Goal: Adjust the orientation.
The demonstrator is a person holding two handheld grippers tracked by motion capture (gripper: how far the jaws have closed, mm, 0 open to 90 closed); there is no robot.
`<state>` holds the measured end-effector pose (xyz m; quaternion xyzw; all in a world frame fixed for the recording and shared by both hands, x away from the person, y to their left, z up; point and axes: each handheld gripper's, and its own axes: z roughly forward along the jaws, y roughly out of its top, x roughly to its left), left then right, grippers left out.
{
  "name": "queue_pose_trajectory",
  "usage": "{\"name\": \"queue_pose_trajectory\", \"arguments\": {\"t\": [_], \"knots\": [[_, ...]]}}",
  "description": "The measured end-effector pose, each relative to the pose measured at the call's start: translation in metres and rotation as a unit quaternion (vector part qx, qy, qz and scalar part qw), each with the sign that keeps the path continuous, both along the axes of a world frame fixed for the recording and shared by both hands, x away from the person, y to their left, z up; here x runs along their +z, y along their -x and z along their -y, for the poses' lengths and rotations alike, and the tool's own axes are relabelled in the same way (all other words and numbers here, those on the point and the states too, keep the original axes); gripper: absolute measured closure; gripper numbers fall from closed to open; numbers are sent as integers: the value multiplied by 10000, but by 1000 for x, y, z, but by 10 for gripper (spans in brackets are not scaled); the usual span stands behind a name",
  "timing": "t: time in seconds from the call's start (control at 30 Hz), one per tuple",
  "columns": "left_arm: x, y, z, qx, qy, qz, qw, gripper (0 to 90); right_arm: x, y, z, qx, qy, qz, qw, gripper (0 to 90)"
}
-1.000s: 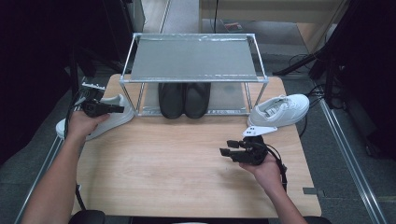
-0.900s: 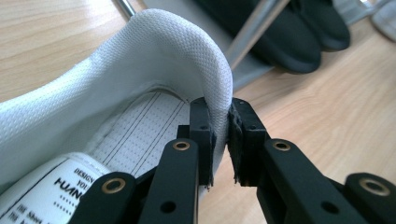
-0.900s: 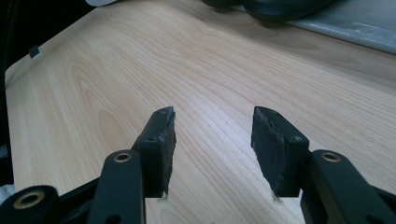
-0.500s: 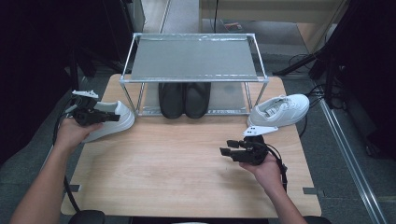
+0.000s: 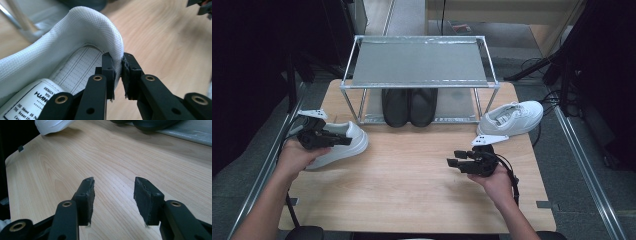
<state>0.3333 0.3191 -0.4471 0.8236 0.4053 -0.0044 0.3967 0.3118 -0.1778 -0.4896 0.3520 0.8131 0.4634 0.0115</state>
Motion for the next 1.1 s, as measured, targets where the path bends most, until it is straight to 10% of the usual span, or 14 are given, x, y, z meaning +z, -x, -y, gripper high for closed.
{"name": "queue_pose_trajectory", "arguments": {"t": [0.23, 1.1], "knots": [[8, 3, 35, -244, 287, -44, 9993, 820, -1, 0, -2, 63, -11, -48, 10000, 536], [-17, 17, 168, -772, -11, -184, 9968, 812, 0, 2, -9, 157, -153, -74, 9997, 537]]}}
